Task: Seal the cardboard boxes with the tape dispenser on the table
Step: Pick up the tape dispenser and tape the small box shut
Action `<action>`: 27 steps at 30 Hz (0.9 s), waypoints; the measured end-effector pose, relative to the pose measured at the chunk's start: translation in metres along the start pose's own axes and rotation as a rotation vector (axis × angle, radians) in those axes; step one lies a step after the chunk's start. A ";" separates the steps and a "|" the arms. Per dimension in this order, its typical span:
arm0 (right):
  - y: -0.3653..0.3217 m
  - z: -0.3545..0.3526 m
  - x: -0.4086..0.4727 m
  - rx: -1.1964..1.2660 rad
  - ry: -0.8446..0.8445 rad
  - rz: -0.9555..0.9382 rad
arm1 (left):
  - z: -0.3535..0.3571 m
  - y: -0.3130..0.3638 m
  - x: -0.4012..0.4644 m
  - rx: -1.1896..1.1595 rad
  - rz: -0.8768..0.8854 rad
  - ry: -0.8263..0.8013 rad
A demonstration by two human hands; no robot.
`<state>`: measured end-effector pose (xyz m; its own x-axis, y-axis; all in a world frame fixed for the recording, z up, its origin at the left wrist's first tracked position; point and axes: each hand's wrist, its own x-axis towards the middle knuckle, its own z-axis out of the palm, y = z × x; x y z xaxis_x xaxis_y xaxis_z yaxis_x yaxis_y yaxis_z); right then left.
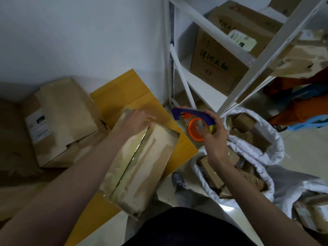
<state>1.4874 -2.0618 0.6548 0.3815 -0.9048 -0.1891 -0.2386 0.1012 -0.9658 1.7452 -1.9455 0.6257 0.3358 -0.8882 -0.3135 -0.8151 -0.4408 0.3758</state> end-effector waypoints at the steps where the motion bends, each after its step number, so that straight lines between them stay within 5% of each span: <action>1: -0.001 0.003 -0.001 0.006 -0.009 0.000 | -0.002 -0.009 -0.003 0.013 0.006 -0.024; 12: 0.008 0.047 -0.021 0.075 -0.094 0.076 | -0.006 -0.028 -0.006 0.181 -0.218 0.007; 21: 0.017 0.058 -0.028 0.094 -0.091 0.128 | -0.006 -0.054 -0.015 -0.108 -0.370 0.114; 27: 0.016 0.063 -0.022 0.092 -0.111 0.105 | 0.006 -0.063 -0.015 -0.501 -0.453 0.267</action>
<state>1.5314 -2.0141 0.6326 0.4564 -0.8366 -0.3030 -0.2012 0.2347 -0.9510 1.7891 -1.9035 0.6014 0.7449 -0.5777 -0.3338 -0.2760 -0.7223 0.6342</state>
